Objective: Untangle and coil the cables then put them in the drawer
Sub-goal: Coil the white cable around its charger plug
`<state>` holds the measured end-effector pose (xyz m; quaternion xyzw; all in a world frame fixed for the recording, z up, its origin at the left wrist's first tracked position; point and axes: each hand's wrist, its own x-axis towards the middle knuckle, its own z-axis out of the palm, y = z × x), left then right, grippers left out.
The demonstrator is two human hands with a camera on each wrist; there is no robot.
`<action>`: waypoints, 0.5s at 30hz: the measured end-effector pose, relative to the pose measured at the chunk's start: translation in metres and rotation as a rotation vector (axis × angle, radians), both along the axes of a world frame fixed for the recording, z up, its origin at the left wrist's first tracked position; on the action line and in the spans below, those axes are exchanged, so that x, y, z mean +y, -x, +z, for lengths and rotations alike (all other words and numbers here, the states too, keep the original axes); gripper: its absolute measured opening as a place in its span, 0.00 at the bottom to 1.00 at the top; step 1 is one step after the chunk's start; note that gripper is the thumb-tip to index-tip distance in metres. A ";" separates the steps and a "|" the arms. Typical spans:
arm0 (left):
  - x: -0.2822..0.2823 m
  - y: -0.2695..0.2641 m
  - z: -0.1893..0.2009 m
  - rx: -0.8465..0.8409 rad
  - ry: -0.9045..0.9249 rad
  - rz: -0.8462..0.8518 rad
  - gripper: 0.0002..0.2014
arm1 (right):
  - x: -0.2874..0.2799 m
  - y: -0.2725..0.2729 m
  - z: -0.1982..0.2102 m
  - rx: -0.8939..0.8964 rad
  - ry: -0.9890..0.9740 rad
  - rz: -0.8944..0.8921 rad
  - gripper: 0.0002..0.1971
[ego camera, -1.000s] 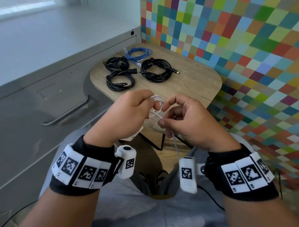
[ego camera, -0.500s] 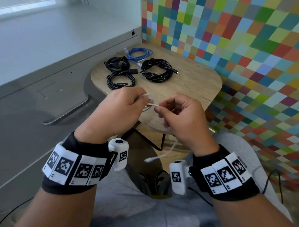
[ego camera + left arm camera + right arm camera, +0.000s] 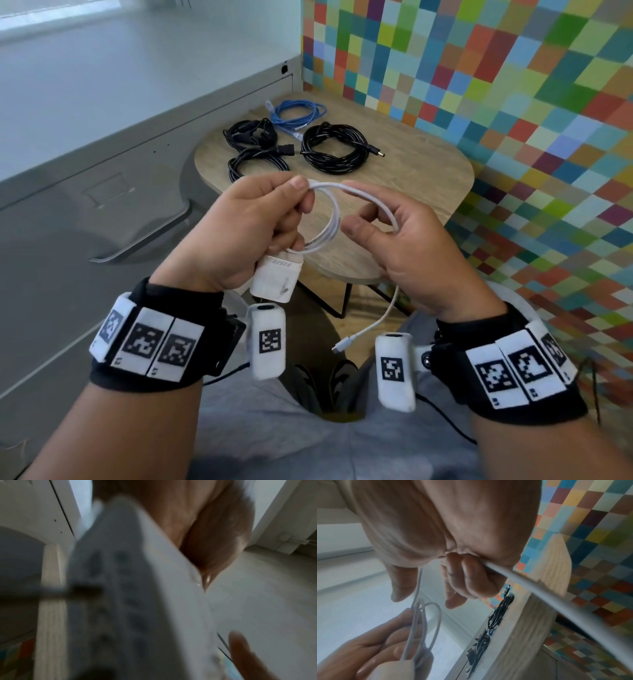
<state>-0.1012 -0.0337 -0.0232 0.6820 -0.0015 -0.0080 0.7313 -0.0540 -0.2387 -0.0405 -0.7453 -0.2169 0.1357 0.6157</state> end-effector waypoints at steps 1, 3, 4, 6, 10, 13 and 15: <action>-0.002 0.000 -0.001 0.004 0.034 -0.003 0.18 | 0.000 0.000 -0.001 -0.006 -0.008 0.006 0.28; -0.009 -0.001 -0.003 0.020 0.096 -0.021 0.17 | 0.002 -0.001 -0.004 -0.054 -0.013 0.000 0.20; -0.011 -0.001 -0.004 0.033 0.125 -0.037 0.17 | 0.002 -0.002 -0.005 -0.076 -0.014 -0.017 0.13; -0.016 -0.001 -0.005 0.050 0.172 -0.075 0.17 | 0.002 -0.002 -0.004 -0.071 -0.049 -0.029 0.03; -0.024 -0.002 -0.006 0.013 0.173 -0.106 0.15 | -0.002 -0.001 0.002 0.115 -0.212 -0.002 0.08; -0.028 -0.002 -0.006 -0.001 0.148 -0.081 0.17 | -0.003 -0.004 0.001 0.137 -0.261 -0.014 0.06; -0.028 -0.002 -0.005 0.015 0.191 -0.044 0.18 | -0.004 -0.004 0.002 0.141 -0.294 -0.064 0.05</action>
